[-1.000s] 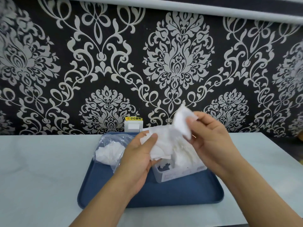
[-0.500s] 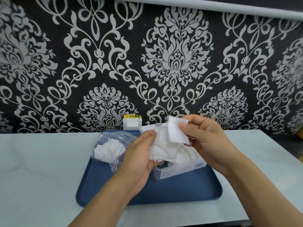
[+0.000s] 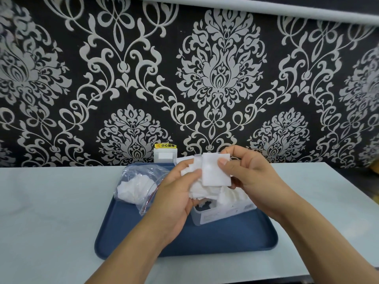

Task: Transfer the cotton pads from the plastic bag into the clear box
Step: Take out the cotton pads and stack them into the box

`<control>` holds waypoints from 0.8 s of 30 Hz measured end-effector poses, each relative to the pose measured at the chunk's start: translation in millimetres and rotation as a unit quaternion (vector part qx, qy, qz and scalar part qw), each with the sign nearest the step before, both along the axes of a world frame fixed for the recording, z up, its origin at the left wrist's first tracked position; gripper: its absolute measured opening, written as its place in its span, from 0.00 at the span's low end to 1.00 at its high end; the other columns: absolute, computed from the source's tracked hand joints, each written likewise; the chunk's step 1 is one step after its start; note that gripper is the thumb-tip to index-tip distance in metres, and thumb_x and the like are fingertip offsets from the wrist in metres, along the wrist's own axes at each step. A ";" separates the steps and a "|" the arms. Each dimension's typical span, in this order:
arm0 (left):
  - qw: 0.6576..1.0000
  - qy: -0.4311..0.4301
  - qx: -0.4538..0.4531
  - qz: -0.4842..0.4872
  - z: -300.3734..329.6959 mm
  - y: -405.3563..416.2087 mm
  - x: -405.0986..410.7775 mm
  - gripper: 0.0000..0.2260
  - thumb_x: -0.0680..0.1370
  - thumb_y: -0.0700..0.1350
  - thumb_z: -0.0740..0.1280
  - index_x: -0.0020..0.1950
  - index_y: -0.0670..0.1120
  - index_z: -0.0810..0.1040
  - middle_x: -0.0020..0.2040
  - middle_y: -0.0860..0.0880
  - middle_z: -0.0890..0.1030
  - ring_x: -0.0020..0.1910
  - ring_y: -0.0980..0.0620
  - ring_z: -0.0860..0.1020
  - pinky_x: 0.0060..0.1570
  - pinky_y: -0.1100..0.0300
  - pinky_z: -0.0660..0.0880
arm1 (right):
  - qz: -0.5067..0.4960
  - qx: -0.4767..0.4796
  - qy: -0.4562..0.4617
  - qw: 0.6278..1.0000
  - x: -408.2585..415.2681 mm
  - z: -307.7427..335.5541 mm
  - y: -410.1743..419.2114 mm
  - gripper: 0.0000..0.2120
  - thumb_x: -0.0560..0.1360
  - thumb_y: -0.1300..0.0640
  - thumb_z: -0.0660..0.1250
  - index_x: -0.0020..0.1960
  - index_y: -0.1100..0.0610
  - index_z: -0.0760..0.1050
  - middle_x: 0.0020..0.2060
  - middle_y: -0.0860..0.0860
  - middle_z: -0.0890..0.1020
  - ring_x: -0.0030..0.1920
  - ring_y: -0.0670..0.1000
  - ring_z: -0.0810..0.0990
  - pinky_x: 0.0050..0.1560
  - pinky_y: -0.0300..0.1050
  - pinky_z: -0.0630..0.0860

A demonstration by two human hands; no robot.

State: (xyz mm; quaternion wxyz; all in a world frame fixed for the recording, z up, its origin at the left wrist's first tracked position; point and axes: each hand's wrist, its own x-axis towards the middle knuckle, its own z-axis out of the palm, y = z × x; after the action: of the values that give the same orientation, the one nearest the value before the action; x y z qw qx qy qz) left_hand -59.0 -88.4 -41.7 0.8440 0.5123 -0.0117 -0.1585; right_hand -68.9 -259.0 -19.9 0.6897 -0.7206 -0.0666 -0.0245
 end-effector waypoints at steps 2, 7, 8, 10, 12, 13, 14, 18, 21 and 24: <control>1.000 -0.005 0.005 0.010 -0.3 -0.4 -0.4 0.09 0.82 0.39 0.63 0.57 0.47 0.82 0.53 0.44 0.87 0.49 0.46 0.84 0.51 0.49 0.78 | 0.003 0.012 0.002 1.000 -0.3 -0.1 1.3 0.02 0.80 0.59 0.68 0.48 0.57 0.77 0.36 0.60 0.74 0.35 0.51 0.70 0.33 0.37 0.70; 0.997 -0.050 0.049 0.026 -2.8 -1.9 -2.2 0.09 0.83 0.43 0.64 0.60 0.50 0.82 0.53 0.45 0.87 0.48 0.49 0.84 0.40 0.58 0.80 | 0.024 0.022 0.007 0.999 -2.0 -3.7 7.8 0.06 0.74 0.57 0.71 0.46 0.60 0.80 0.39 0.56 0.80 0.40 0.52 0.74 0.43 0.44 0.70; 0.997 -0.056 0.053 0.029 -3.0 -2.0 -2.7 0.09 0.82 0.43 0.65 0.58 0.51 0.82 0.52 0.46 0.87 0.47 0.50 0.84 0.39 0.60 0.79 | 0.010 0.020 0.006 1.000 -2.0 -4.9 10.6 0.06 0.75 0.58 0.72 0.45 0.61 0.81 0.39 0.56 0.80 0.40 0.53 0.75 0.44 0.45 0.71; 0.996 -0.058 0.055 0.036 -1.5 -3.1 -4.3 0.08 0.82 0.43 0.66 0.54 0.53 0.83 0.50 0.46 0.87 0.45 0.51 0.84 0.37 0.61 0.79 | -0.038 0.018 0.000 0.999 -2.0 -6.9 16.7 0.05 0.76 0.61 0.72 0.44 0.63 0.81 0.37 0.56 0.81 0.39 0.52 0.76 0.42 0.44 0.72; 0.996 -0.056 0.051 0.038 -0.6 -4.0 -4.9 0.08 0.82 0.45 0.65 0.53 0.52 0.83 0.50 0.45 0.87 0.44 0.51 0.85 0.38 0.60 0.80 | -0.083 -0.002 -0.013 0.996 -1.5 -9.0 21.4 0.05 0.76 0.63 0.72 0.44 0.64 0.80 0.36 0.57 0.81 0.37 0.52 0.75 0.40 0.44 0.74; 0.997 -0.055 0.048 0.038 -0.1 -4.2 -5.2 0.08 0.83 0.46 0.64 0.53 0.52 0.83 0.49 0.44 0.87 0.44 0.51 0.85 0.38 0.60 0.80 | -0.097 -0.013 -0.019 0.995 -1.0 -10.0 23.5 0.04 0.76 0.62 0.72 0.44 0.64 0.80 0.35 0.59 0.81 0.36 0.53 0.76 0.40 0.46 0.74; 0.997 -0.053 0.045 0.039 0.7 -4.4 -5.2 0.08 0.83 0.46 0.63 0.53 0.51 0.83 0.49 0.44 0.87 0.43 0.51 0.84 0.39 0.59 0.80 | -0.108 -0.025 -0.026 0.993 -0.7 -11.1 25.2 0.04 0.76 0.62 0.73 0.44 0.63 0.80 0.36 0.61 0.82 0.36 0.54 0.76 0.40 0.49 0.75; 0.998 -0.042 0.028 0.047 2.8 -2.1 -4.5 0.12 0.84 0.45 0.61 0.53 0.51 0.84 0.48 0.46 0.88 0.43 0.51 0.84 0.45 0.53 0.79 | -0.129 -0.130 -0.085 0.979 -0.2 -12.4 26.4 0.12 0.74 0.60 0.74 0.54 0.48 0.79 0.45 0.47 0.81 0.38 0.48 0.78 0.42 0.45 0.79; 0.997 -0.047 0.035 0.041 1.8 -1.8 -4.7 0.12 0.85 0.46 0.60 0.55 0.50 0.85 0.52 0.45 0.87 0.48 0.48 0.85 0.49 0.49 0.80 | -0.067 -0.241 -0.150 0.956 -0.4 -10.6 21.1 0.23 0.72 0.58 0.77 0.64 0.42 0.78 0.57 0.39 0.77 0.51 0.44 0.79 0.44 0.36 0.77; 0.999 -0.021 -0.013 0.041 4.3 -0.8 -4.6 0.13 0.85 0.44 0.59 0.57 0.45 0.83 0.53 0.43 0.87 0.47 0.47 0.85 0.50 0.49 0.80 | -0.062 -0.231 -0.192 0.952 2.1 -14.3 18.7 0.15 0.72 0.62 0.76 0.57 0.51 0.84 0.54 0.43 0.81 0.55 0.45 0.80 0.43 0.33 0.76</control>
State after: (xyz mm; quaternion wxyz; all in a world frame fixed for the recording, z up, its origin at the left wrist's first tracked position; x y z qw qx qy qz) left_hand -63.7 -89.2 -37.4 0.8559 0.5048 -0.0104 -0.1122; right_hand -66.8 -240.4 -34.2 0.4755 -0.8446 -0.1569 -0.1896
